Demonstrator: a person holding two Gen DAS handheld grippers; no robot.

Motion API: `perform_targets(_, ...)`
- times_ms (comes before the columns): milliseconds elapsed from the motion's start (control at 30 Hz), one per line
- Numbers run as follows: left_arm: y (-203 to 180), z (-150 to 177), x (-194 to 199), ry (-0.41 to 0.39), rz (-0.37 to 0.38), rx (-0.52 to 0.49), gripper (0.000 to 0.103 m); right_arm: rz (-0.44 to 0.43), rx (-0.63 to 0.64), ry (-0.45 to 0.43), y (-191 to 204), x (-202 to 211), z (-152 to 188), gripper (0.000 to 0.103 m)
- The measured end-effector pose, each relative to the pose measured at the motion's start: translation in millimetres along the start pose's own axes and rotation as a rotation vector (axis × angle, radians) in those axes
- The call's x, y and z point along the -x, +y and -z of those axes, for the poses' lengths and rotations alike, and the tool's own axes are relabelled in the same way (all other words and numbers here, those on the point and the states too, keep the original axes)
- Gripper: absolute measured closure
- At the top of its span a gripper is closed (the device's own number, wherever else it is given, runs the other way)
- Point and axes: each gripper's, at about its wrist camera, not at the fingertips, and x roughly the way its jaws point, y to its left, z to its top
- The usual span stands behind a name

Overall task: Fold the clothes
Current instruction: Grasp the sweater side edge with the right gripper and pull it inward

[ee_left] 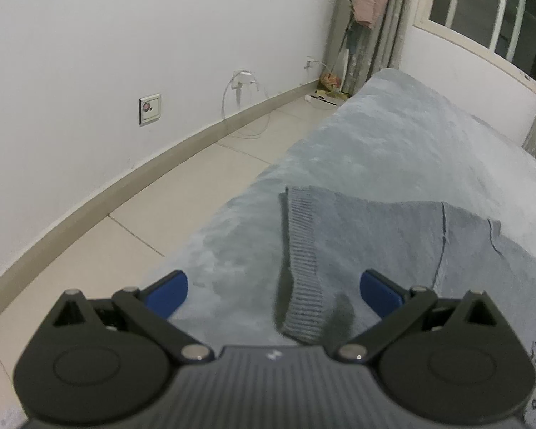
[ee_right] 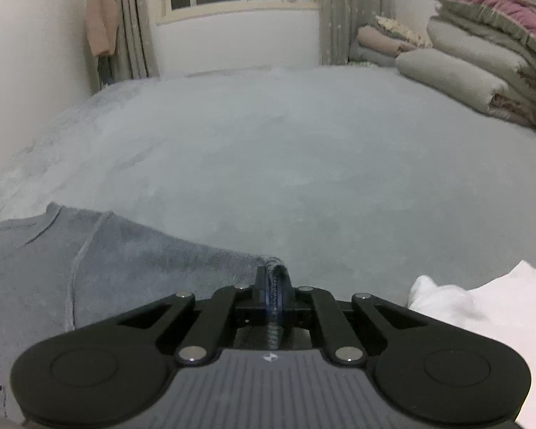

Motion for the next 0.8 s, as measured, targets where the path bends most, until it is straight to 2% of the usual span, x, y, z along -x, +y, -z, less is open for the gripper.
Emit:
perform_targets(167, 4, -1, 2, -0.008, 0.011, 0.018, 0.0, 0.017, 0.079, -0.066, 19, 21, -10, 0.098)
perform_targets(367, 8, -3, 5, -0.011, 0.033, 0.044, 0.0, -0.058, 0.234, -0.142, 72, 64, -24, 0.098)
perform_targets(533, 9, -5, 9, -0.014, 0.058, 0.062, 0.0, -0.147, 0.4, -0.128, 140, 88, -14, 0.098)
perform_targets(633, 11, -5, 11, -0.013, 0.073, 0.077, 0.0, -0.187, 0.474, -0.104, 177, 87, -2, 0.098)
perform_targets(733, 13, -5, 12, -0.011, 0.084, 0.09, 0.0, -0.209, 0.553, -0.063, 206, 80, 22, 0.098)
perform_targets(800, 14, -6, 12, -0.011, 0.09, 0.097, 0.0, -0.206, 0.578, -0.031, 209, 69, 37, 0.098)
